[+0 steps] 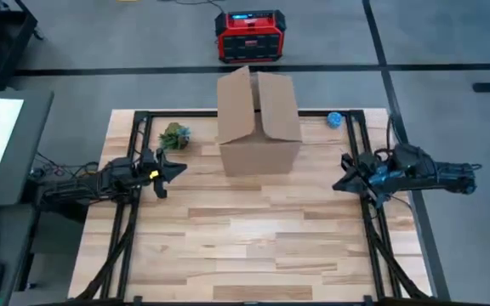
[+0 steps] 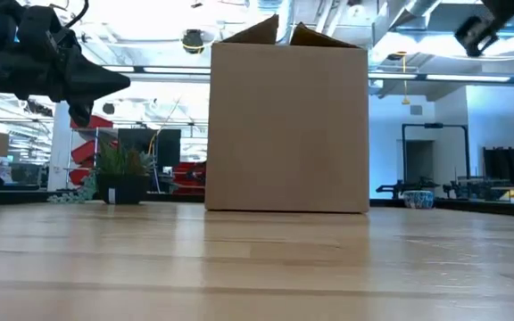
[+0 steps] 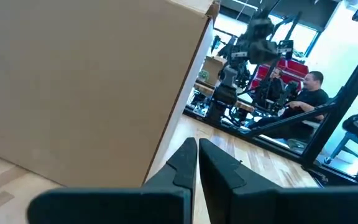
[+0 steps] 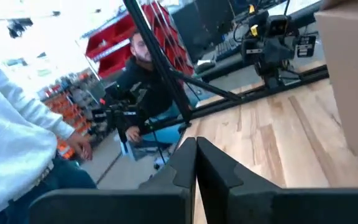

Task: Wrap mug
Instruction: Return to Home Position

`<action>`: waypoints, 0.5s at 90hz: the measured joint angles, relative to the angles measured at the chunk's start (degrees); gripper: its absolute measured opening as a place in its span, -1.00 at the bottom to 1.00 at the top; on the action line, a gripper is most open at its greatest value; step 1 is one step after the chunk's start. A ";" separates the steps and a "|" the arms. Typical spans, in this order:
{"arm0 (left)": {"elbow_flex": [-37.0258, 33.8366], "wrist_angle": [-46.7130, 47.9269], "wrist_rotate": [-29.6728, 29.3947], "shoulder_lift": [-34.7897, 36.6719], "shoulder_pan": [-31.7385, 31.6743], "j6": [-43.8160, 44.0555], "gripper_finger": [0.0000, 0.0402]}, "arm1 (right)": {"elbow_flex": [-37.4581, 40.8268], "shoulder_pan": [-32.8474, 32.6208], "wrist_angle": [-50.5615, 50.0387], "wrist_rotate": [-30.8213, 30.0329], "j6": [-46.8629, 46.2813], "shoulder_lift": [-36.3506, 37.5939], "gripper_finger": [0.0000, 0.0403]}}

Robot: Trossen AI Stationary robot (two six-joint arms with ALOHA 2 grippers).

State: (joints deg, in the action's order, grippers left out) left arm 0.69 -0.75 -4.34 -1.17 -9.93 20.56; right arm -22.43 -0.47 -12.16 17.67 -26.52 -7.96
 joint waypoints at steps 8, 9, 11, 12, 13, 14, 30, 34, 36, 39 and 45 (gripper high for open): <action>0.02 -0.02 0.00 0.00 -0.02 0.02 -1.00 | 3.41 0.02 0.76 0.00 -0.09 5.74 -1.00; 0.02 -0.02 0.00 0.00 -0.01 0.01 -1.00 | 3.83 0.02 1.00 -0.03 -0.07 6.41 -1.00; 0.00 -0.01 0.00 0.00 -0.01 0.00 -1.00 | 4.59 0.06 1.24 -0.13 -0.04 7.77 -1.00; 0.00 -0.01 0.00 0.00 -0.02 0.00 -1.00 | 4.98 0.10 1.36 -0.36 -0.06 7.86 -1.00; 0.02 0.00 0.00 -0.01 -0.02 0.00 -1.00 | 5.32 0.14 1.45 -0.60 -0.06 7.88 -1.00; 0.02 -0.01 0.00 -0.02 -0.02 0.00 -1.00 | 5.55 0.17 1.49 -0.82 -0.03 7.86 -1.00; 0.01 -0.06 0.01 -0.30 -0.01 0.00 -1.00 | 10.06 1.21 6.80 -5.98 1.52 5.87 -1.00; 0.02 -0.02 0.00 -0.41 -0.02 0.00 -1.00 | 11.79 1.66 7.74 -8.61 2.41 5.92 -1.00; 0.02 -0.01 0.00 -0.41 -0.02 0.00 -1.00 | 12.67 1.88 8.86 -10.46 2.70 5.86 -1.00; 0.02 0.00 0.02 -0.41 -0.02 0.00 -1.00 | 13.76 2.22 11.26 -13.34 2.73 5.81 -1.00; 0.01 0.00 0.00 -0.37 -0.01 0.00 -1.00 | 15.20 2.92 13.66 -18.42 0.66 5.91 -1.00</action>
State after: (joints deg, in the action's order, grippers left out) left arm 0.70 -0.75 -4.34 -1.54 -9.94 20.56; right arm -7.23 2.45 1.50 -0.75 -25.86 -2.05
